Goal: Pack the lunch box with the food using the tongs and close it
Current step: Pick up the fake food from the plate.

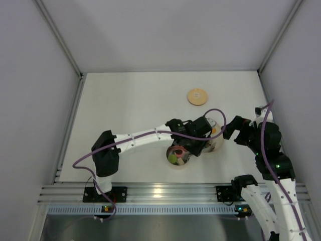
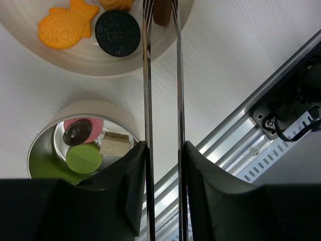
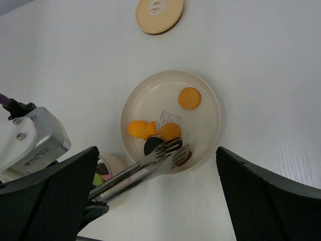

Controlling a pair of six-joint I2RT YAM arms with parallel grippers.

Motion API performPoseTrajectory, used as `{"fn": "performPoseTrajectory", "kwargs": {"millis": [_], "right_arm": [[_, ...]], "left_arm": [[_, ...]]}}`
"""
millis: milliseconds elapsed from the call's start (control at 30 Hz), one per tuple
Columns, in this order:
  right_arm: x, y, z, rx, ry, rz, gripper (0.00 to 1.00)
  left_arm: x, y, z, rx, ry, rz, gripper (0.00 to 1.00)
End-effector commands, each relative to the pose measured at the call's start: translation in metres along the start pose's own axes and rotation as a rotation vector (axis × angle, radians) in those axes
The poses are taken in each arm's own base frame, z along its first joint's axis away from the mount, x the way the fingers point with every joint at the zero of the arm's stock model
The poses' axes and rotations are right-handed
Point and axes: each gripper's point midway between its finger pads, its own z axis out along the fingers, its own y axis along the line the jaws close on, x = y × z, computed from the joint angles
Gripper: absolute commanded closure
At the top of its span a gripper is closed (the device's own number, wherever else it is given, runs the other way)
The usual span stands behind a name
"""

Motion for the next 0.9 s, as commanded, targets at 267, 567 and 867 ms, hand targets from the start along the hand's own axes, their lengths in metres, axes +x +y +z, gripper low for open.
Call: {"fn": "performPoseTrajectory", "kwargs": {"millis": [267,567,867], "right_arm": [[-0.01,0.001,-0.009,0.005,-0.029,-0.009,0.01],[-0.012,0.001,-0.007,0.005,-0.029,-0.007,0.0],[-0.013,0.004,-0.004,-0.004,-0.028,-0.002,0.01]], "left_arm": [[-0.03,-0.011,-0.027,0.027,-0.106,0.009,0.68],[-0.045,-0.004,-0.074,-0.006,-0.187,0.019,0.69],[-0.008,0.027,-0.125,-0.066,-0.203,-0.028,0.68]]}}
